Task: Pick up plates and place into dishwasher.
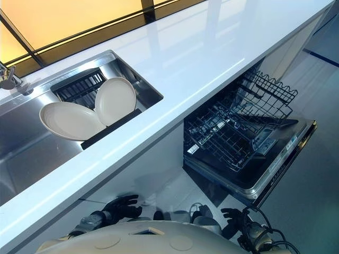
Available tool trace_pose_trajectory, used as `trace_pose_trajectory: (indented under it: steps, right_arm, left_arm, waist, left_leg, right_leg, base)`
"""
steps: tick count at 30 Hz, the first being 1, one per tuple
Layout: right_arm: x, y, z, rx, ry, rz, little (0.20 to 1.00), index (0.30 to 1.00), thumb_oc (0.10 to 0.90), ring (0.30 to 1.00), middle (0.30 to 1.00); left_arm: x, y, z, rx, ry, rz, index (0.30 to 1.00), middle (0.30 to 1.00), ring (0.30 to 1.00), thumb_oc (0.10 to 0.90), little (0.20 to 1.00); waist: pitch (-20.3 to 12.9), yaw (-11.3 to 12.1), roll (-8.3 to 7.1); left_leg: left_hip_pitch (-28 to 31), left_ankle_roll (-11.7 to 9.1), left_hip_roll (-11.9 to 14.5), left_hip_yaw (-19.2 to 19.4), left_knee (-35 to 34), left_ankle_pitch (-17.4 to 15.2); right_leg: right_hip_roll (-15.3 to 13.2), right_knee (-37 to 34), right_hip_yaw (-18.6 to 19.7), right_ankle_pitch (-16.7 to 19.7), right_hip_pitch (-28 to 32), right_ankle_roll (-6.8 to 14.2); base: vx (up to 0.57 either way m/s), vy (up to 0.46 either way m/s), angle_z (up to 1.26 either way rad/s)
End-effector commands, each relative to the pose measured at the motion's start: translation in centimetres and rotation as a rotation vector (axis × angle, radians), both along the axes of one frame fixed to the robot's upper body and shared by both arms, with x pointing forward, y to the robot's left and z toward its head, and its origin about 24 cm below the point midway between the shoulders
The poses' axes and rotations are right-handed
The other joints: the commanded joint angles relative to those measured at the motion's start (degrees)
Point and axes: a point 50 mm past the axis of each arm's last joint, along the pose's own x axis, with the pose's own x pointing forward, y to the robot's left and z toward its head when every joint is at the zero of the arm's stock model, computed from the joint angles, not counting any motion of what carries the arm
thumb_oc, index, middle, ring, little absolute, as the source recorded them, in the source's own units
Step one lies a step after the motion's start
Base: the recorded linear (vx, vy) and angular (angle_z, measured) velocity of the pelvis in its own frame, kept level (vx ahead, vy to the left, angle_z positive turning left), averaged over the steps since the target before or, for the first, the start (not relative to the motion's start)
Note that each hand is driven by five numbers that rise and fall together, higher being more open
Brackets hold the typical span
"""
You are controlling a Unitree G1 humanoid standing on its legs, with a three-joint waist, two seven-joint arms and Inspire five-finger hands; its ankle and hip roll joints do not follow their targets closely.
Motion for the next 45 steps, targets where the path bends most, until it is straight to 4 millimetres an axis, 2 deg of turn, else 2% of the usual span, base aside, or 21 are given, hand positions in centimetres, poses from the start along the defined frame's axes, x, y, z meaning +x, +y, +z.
trace_pose_trajectory:
  steps: [1,6,10,17,21,26,28,30,31,33,37,39,41,43,44,45]
  right_arm:
    - [3.2,1.9,0.2,0.061,-0.088,0.041,0.900,0.900,0.800,0.900,0.900]
    - [3.3,1.9,0.1,0.062,-0.086,0.045,0.900,0.900,0.800,0.900,0.900]
    - [3.3,1.9,0.2,0.060,-0.083,0.058,0.900,0.900,0.800,0.900,0.900]
    - [3.7,1.7,0.3,0.056,-0.083,0.087,0.900,0.900,0.800,0.900,0.900]
    - [4.2,1.8,0.5,0.058,-0.088,0.100,0.900,0.900,0.800,0.900,0.900]
    - [5.1,1.2,0.9,0.048,-0.098,0.116,0.900,0.900,0.800,0.900,0.900]
    - [5.4,0.9,1.1,0.046,-0.103,0.120,0.900,0.900,0.800,0.900,0.900]
    - [5.6,0.8,1.3,0.046,-0.111,0.127,0.900,0.900,0.800,0.900,0.900]
    - [5.6,0.8,1.3,0.046,-0.111,0.129,0.900,0.900,0.800,0.900,0.900]
    - [5.6,1.0,1.2,0.047,-0.116,0.131,0.900,0.900,0.800,0.900,0.900]
    - [5.6,1.6,0.9,0.049,-0.120,0.142,0.900,0.900,0.800,0.900,0.900]
    - [5.7,2.0,0.8,0.049,-0.120,0.153,0.900,0.900,0.800,0.900,0.900]
    - [6.1,2.2,0.8,0.052,-0.135,0.133,0.900,0.900,0.800,0.900,0.900]
    - [6.1,2.3,0.8,0.054,-0.140,0.121,0.900,0.900,0.800,0.900,0.900]
    - [6.1,2.4,0.7,0.055,-0.141,0.113,0.900,0.900,0.800,0.900,0.900]
    - [5.9,2.7,0.6,0.057,-0.139,0.103,0.900,0.900,0.800,0.900,0.900]
  left_arm:
    - [0.8,-0.9,0.0,-0.052,-0.017,-0.027,0.900,0.900,0.900,0.800,0.900]
    - [1.1,-1.0,0.2,-0.071,-0.047,-0.003,0.900,0.900,0.900,0.800,0.900]
    - [2.1,-1.2,0.7,-0.120,-0.129,0.005,0.900,0.900,0.900,0.800,0.900]
    - [5.2,-2.8,2.2,-0.286,-0.265,-0.102,0.900,0.900,0.900,0.800,0.900]
    - [7.9,-5.2,4.3,-0.476,-0.369,-0.225,0.900,0.900,0.900,0.800,0.900]
    - [10.9,-8.2,8.6,-0.688,-0.534,-0.474,0.900,0.900,0.900,0.800,0.900]
    - [12.1,-9.0,11.1,-0.803,-0.614,-0.510,0.900,0.900,0.900,0.800,0.900]
    - [13.4,-10.0,14.4,-1.029,-0.656,-0.480,0.900,0.900,0.900,0.800,0.900]
    - [13.4,-10.1,14.6,-1.049,-0.659,-0.474,0.900,0.900,0.900,0.800,0.900]
    - [13.2,-11.9,17.0,-1.330,-0.629,-0.444,0.900,0.900,0.900,0.800,0.900]
    - [10.4,-16.5,20.0,-1.912,-0.371,-0.478,0.900,0.900,0.900,0.800,0.900]
    - [9.5,-17.8,21.1,-2.079,-0.278,-0.496,0.900,0.900,0.900,0.800,0.900]
    - [9.0,-19.2,23.7,-2.238,-0.222,-0.515,0.900,0.900,0.900,0.800,0.900]
    - [9.0,-19.4,25.2,-2.325,-0.216,-0.512,0.900,0.900,0.900,0.800,0.900]
    - [8.9,-19.3,26.6,-2.375,-0.226,-0.523,0.900,0.900,0.900,0.800,0.900]
    - [8.7,-19.1,29.0,-2.465,-0.247,-0.547,0.900,0.900,0.900,0.800,0.900]
  waist:
    - [-0.1,-0.1,-0.26]
    - [-0.1,-0.1,-0.27]
    - [-0.1,-0.2,-0.20]
    - [-0.1,-0.4,0.22]
    - [0.1,-0.2,0.47]
    - [1.1,0.6,0.97]
    - [1.4,1.0,1.06]
    - [1.7,1.6,0.97]
    - [1.7,1.6,0.94]
    - [2.0,2.4,0.60]
    - [2.6,3.9,-0.63]
    - [3.0,4.6,-1.21]
    - [3.8,5.5,-1.89]
    - [4.0,5.8,-2.15]
    - [4.1,5.9,-2.30]
    - [4.1,6.3,-2.52]
  left_leg:
    - [-2.8,0.5,-2.2,1.9,2.4,-4.2]
    - [-2.8,0.5,-2.1,1.9,2.5,-4.2]
    - [-2.8,0.4,-2.0,1.9,2.4,-4.2]
    - [-2.9,0.5,-1.9,1.7,2.1,-3.9]
    - [-2.8,0.5,-1.7,1.7,1.2,-3.5]
    - [-3.1,0.6,-1.4,1.3,0.6,-3.0]
    - [-3.3,0.6,-1.3,0.9,0.4,-2.8]
    - [-3.5,0.6,-1.2,0.4,0.3,-2.6]
    - [-3.5,0.6,-1.2,0.4,0.3,-2.6]
    - [-3.6,0.7,-1.3,-0.2,0.5,-2.7]
    - [-4.6,0.2,-0.9,-1.0,1.8,-3.1]
    - [-5.4,-0.4,-0.4,-1.4,2.6,-3.0]
    - [-6.6,-0.9,0.0,-2.2,3.8,-3.1]
    - [-6.8,-1.1,0.1,-2.6,4.0,-3.2]
    - [-6.9,-1.2,0.1,-2.7,4.2,-3.2]
    - [-7.3,-1.5,0.1,-3.1,4.6,-3.3]
  right_leg:
    - [1.3,5.4,-3.2,-5.1,-3.1,0.3]
    - [1.4,5.5,-3.0,-5.2,-3.2,0.3]
    - [1.5,5.7,-2.8,-5.2,-3.3,0.3]
    - [1.4,5.9,-2.5,-5.1,-3.4,0.6]
    - [1.4,5.9,-2.3,-4.7,-3.7,1.0]
    - [1.5,6.1,-2.2,-4.3,-4.5,1.1]
    - [1.6,6.1,-2.3,-4.2,-4.7,1.1]
    - [1.7,5.9,-2.6,-4.1,-4.7,0.9]
    - [1.7,5.8,-2.6,-4.1,-4.7,0.9]
    - [1.8,5.5,-2.7,-3.9,-4.6,0.7]
    - [2.1,5.2,-3.1,-4.1,-4.1,0.1]
    - [2.3,5.6,-3.8,-4.3,-4.2,-0.2]
    - [2.5,6.2,-4.7,-4.8,-4.5,-0.7]
    - [2.6,6.3,-5.1,-4.9,-4.4,-0.8]
    - [2.7,6.3,-5.3,-5.0,-4.3,-0.9]
    - [2.8,6.2,-5.7,-5.0,-4.1,-1.0]
  base:
    - [0.00,0.000,0.00]
    - [0.00,0.000,0.00]
    - [0.00,0.000,0.00]
    - [0.00,0.000,0.00]
    - [0.00,0.000,0.00]
    - [-0.04,-0.002,-0.01]
    - [-0.05,-0.019,0.00]
    - [-0.04,-0.032,0.04]
    - [-0.03,-0.041,0.07]
    - [-0.02,-0.070,0.11]
    - [-0.01,-0.115,0.09]
    - [-0.04,-0.131,0.11]
    - [-0.08,-0.158,0.21]
    - [-0.04,-0.105,0.26]
    - [-0.03,-0.114,0.23]
    - [-0.03,-0.104,0.19]
